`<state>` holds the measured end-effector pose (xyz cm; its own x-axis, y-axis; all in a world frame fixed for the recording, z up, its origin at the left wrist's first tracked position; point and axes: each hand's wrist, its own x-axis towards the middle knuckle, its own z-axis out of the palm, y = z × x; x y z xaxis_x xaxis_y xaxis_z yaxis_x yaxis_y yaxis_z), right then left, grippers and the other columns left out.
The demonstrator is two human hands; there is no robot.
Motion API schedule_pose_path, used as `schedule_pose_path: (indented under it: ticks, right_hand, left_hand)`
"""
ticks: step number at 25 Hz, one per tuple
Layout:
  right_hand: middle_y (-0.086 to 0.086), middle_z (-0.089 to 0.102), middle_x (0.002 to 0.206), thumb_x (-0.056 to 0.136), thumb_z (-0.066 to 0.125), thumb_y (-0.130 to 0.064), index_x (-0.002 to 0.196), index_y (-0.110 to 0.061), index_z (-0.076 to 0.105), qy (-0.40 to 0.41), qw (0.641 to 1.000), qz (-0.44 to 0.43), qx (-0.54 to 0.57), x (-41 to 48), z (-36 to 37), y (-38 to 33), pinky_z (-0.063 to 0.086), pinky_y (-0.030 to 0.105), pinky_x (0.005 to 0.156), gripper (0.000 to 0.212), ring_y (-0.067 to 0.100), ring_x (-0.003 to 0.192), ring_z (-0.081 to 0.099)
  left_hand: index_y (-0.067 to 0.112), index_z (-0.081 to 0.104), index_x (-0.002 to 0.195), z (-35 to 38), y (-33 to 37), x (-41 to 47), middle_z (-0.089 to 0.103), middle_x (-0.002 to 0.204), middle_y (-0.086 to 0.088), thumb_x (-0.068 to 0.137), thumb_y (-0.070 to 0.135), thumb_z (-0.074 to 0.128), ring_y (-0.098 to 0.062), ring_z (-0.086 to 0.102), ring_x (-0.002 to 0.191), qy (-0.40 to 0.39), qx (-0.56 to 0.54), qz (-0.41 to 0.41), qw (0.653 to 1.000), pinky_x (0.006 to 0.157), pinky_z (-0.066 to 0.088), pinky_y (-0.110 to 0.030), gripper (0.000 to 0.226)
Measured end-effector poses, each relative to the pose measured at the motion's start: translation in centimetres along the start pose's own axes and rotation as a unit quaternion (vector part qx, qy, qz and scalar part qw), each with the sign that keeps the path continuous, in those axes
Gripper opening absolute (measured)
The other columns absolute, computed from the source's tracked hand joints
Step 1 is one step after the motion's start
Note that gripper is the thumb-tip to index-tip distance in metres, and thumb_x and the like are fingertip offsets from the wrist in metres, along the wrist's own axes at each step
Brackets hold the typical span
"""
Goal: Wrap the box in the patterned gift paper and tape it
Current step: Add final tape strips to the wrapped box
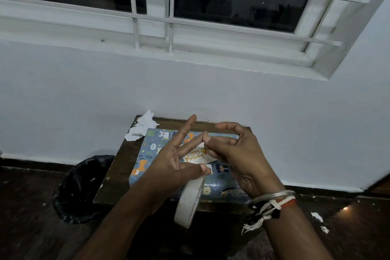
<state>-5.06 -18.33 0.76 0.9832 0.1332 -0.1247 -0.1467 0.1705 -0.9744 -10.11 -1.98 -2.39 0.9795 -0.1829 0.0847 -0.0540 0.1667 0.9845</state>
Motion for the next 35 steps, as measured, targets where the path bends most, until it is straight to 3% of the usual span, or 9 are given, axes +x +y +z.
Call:
schedule_pose_path:
  ticks: [4,8,11,16,19,21,28,32,35]
  right_hand:
    - [0.008,0.079,0.083,0.081,0.084,-0.003,0.113,-0.02,0.053,0.039,0.991,-0.077,-0.105,0.1,-0.8,-0.4,0.061,0.037,0.068,0.047,0.024,0.073,0.075]
    - [0.001,0.079,0.088,0.087,0.082,-0.017,0.112,-0.033,0.05,0.076,0.976,-0.097,-0.178,2.1,-2.5,0.9,0.061,0.052,0.082,0.044,0.023,0.082,0.077]
    - [0.005,0.079,0.087,0.086,0.082,-0.014,0.113,-0.028,0.049,0.078,0.978,-0.086,-0.172,4.1,-2.3,2.0,0.061,0.056,0.083,0.045,0.028,0.084,0.076]
    - [-0.006,0.078,0.081,0.084,0.084,-0.018,0.114,-0.027,0.045,0.087,0.96,-0.088,-0.251,6.6,-1.7,3.1,0.062,0.043,0.078,0.049,0.013,0.074,0.075]
    - [-0.007,0.078,0.076,0.082,0.084,-0.019,0.113,-0.027,0.044,0.1,0.947,-0.09,-0.292,7.5,-1.6,4.2,0.061,0.043,0.077,0.052,0.01,0.072,0.074]
    - [-0.006,0.077,0.073,0.081,0.085,-0.018,0.114,-0.025,0.044,0.114,0.937,-0.097,-0.317,7.9,-1.5,4.6,0.06,0.04,0.074,0.053,0.009,0.071,0.073]
    - [0.005,0.069,0.073,0.077,0.076,-0.009,0.111,-0.02,0.04,0.145,0.876,-0.13,-0.441,9.2,-0.5,5.1,0.044,0.027,0.053,0.05,0.02,0.067,0.066]
    - [0.005,0.068,0.08,0.077,0.079,-0.012,0.109,-0.019,0.042,0.128,0.858,-0.128,-0.48,9.5,0.0,4.9,0.045,0.029,0.057,0.05,0.022,0.076,0.066]
    - [0.002,0.065,0.082,0.075,0.087,-0.027,0.105,-0.018,0.044,0.137,0.838,-0.131,-0.511,9.6,-0.6,5.0,0.042,0.029,0.061,0.053,0.02,0.077,0.063]
  left_hand:
    - [0.067,0.044,0.137,-0.2,-0.4,0.6,0.045,0.157,0.005,0.075,-0.007,0.084,-0.021,0.046,0.143,0.046,-0.049,-0.027,0.997,0.091,0.06,-0.037,0.105]
    - [0.057,0.053,0.136,-0.1,-0.6,1.3,0.05,0.15,-0.011,0.064,-0.006,0.089,-0.03,0.064,0.123,0.069,-0.142,-0.097,0.983,0.083,0.061,-0.038,0.102]
    - [0.051,0.052,0.138,0.9,-1.3,1.8,0.051,0.148,-0.014,0.058,-0.006,0.087,-0.033,0.066,0.119,0.069,-0.152,-0.131,0.977,0.082,0.06,-0.037,0.104]
    - [0.043,0.043,0.146,1.6,-1.2,2.2,0.053,0.147,-0.012,0.064,-0.005,0.081,-0.035,0.069,0.113,0.091,-0.167,-0.142,0.971,0.084,0.058,-0.038,0.103]
    - [0.043,0.04,0.149,1.5,-1.3,2.2,0.056,0.145,-0.01,0.055,-0.002,0.083,-0.035,0.069,0.113,0.094,-0.174,-0.149,0.969,0.087,0.058,-0.041,0.113]
    - [0.044,0.039,0.149,1.5,-1.5,2.3,0.056,0.144,-0.008,0.065,-0.009,0.082,-0.034,0.07,0.113,0.099,-0.173,-0.154,0.968,0.087,0.058,-0.041,0.109]
    - [0.045,0.036,0.15,1.4,-1.8,2.4,0.057,0.144,-0.007,0.073,-0.015,0.077,-0.034,0.072,0.109,0.113,-0.175,-0.166,0.964,0.08,0.06,-0.039,0.107]
    - [0.046,0.036,0.15,1.3,-1.9,2.5,0.058,0.144,-0.005,0.076,-0.015,0.075,-0.033,0.073,0.106,0.118,-0.175,-0.171,0.962,0.073,0.061,-0.037,0.104]
    - [0.045,0.036,0.15,1.3,-2.0,2.5,0.059,0.143,-0.005,0.076,-0.017,0.074,-0.033,0.072,0.107,0.123,-0.172,-0.174,0.962,0.07,0.06,-0.035,0.104]
